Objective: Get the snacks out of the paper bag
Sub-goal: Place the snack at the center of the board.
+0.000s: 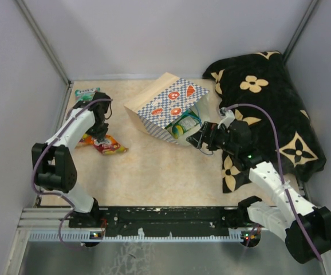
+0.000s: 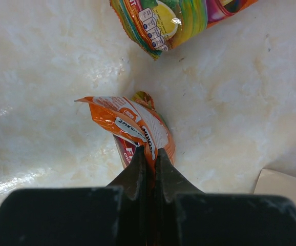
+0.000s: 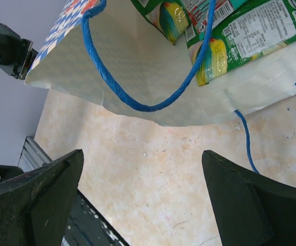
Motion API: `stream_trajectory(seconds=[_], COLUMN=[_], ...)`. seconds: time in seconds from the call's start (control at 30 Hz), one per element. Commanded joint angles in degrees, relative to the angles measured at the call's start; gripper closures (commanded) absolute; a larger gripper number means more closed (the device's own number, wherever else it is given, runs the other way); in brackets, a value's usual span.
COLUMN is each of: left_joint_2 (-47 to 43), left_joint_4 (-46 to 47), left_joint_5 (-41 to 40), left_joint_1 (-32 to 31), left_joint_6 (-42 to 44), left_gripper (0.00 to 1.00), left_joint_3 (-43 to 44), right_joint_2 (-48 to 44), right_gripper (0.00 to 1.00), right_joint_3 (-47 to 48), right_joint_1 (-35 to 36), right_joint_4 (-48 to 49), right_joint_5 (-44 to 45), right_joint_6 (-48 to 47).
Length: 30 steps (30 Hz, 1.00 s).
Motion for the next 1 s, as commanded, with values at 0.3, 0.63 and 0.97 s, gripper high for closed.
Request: stream_trajectory(seconds=[0.3, 0.63, 0.97], left_joint_2=[20.27, 29.14, 33.56], left_joint_4=[-19.82, -19.81, -18.39], left_joint_5=[-12.41, -11.37, -11.11], left_joint_1=[-3.59, -3.66, -3.60], left_joint_6=[-13.13, -10.64, -7.09], left_gripper=[1.00, 1.00, 1.00], left_joint_3=[21.51, 28.32, 31.90], right_joint_2=[1.11, 1.54, 1.64], right_gripper=[0.01, 0.01, 0.01], right_joint_3=[-0.43, -1.40, -2.10], right_joint_1=[0.22, 0.19, 0.21], right_joint_4=[2.58, 2.95, 3.39], right_joint_5=[-0.69, -1.15, -1.84], right_joint_6=[-2.00, -2.15, -2.09])
